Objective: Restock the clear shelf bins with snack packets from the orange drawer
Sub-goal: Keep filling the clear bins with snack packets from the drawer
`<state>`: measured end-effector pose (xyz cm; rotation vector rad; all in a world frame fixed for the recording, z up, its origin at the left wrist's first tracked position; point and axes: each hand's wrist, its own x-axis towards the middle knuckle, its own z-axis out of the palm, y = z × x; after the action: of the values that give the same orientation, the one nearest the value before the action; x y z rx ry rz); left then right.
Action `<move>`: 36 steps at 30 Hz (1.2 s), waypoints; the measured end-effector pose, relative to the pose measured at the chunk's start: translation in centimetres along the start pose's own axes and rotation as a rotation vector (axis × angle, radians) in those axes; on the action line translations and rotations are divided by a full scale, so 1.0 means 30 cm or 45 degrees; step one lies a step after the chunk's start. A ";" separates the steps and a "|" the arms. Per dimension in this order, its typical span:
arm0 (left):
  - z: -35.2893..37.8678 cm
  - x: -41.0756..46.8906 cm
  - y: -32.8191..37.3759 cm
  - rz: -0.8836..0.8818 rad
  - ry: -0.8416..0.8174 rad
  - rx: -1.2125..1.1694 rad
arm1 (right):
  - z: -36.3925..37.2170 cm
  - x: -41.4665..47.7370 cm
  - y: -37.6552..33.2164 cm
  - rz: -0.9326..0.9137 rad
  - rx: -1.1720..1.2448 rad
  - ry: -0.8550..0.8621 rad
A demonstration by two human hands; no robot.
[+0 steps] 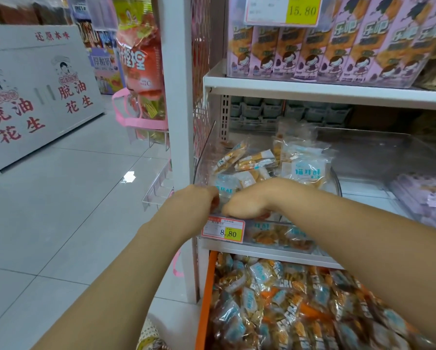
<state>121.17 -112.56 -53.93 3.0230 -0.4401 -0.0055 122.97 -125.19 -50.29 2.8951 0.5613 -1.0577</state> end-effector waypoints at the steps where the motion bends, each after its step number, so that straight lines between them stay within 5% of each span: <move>1: -0.003 0.002 -0.001 -0.009 -0.043 -0.013 | 0.000 0.001 -0.009 -0.019 0.024 -0.004; 6: -0.018 -0.008 -0.001 0.001 -0.112 -0.083 | 0.014 -0.042 -0.007 0.058 0.059 0.181; 11: -0.006 -0.027 -0.032 0.031 0.096 -0.266 | 0.063 -0.053 0.038 -0.028 0.006 0.572; 18: -0.027 -0.034 -0.033 0.075 -0.127 -0.238 | 0.170 -0.101 0.077 -0.097 -0.108 0.871; 22: -0.071 -0.012 -0.004 0.019 0.150 -0.432 | 0.126 -0.139 0.166 -0.117 0.114 1.308; 28: -0.036 0.096 0.089 0.014 0.491 -0.651 | 0.135 -0.067 0.190 0.040 -0.168 1.199; 36: 0.025 0.226 0.115 -0.111 0.656 -0.716 | 0.124 -0.073 0.198 -0.072 0.006 1.130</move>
<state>126.68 -117.84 -54.32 2.3633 -0.2077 0.5330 121.09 -131.95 -52.45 3.2369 0.6252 0.3031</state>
